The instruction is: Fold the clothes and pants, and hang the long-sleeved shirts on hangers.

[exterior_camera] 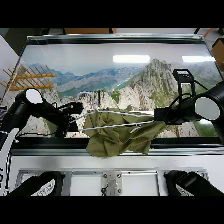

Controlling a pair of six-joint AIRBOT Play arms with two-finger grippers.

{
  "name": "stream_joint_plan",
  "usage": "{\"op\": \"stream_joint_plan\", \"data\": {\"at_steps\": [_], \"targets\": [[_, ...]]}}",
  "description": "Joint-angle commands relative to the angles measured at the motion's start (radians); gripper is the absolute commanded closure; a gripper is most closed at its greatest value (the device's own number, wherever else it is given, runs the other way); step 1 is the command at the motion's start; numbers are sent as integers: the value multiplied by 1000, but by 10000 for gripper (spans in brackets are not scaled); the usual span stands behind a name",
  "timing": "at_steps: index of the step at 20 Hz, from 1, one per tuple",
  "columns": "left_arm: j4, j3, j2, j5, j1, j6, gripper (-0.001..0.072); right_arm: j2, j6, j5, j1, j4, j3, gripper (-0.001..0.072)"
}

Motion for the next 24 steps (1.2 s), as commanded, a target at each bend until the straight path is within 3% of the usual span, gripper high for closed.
{"op": "stream_joint_plan", "data": {"at_steps": [1,10,18,24], "targets": [[5,-5,-4,15,-1,3,699,0,0,0,0,0,1,697],[3,-40,-5,11,-42,22,698,0,0,0,0,0,1,698],[-8,-82,-22,140,-124,17,698,2,-56,0,0,46,2,697],[-117,-82,-44,130,-58,-1,698,14,-56,37,-1,45,3,697]]}}
